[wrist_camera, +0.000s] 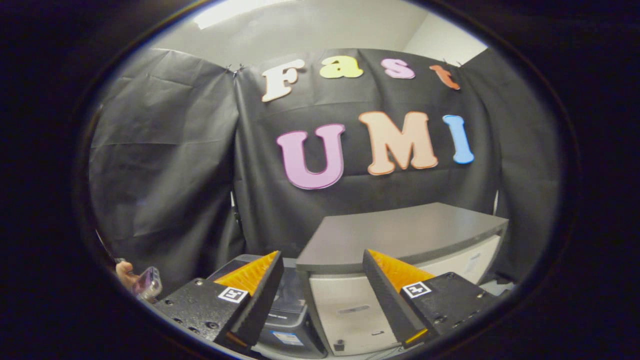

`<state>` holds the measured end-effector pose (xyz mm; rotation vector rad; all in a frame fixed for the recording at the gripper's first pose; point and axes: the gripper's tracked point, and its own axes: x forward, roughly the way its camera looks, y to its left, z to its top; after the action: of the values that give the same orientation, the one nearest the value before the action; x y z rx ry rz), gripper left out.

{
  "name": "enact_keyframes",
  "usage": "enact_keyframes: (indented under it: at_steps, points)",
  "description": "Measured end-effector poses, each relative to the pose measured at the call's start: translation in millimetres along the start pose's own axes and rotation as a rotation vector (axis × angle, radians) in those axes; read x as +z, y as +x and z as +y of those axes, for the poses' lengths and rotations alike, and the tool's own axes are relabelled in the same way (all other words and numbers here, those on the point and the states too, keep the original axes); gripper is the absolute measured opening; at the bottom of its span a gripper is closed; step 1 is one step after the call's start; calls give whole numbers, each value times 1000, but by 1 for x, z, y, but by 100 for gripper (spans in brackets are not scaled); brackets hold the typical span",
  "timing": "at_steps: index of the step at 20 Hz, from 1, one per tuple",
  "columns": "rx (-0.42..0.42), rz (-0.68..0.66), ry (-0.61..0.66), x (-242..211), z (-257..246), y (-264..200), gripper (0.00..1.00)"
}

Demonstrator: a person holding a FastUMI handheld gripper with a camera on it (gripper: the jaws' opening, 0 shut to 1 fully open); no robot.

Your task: Put the clothes into the washing machine and then close the washing machine lid.

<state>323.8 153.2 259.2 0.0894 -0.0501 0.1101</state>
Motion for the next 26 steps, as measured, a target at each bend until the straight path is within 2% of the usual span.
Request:
enact_keyframes:
  at_steps: [3,6,12,16,26]
  points:
    - [-23,-53,13,-10,-31,-37,96]
    - [-63,-71,-59,-31,-65,-65,96]
    - [-112,-64,-134,-85,-97,-109,96]
    - [-116,-32,-101,-118,-106,-127,96]
    - [-66,-55,-41,-155,-101,-147,96]
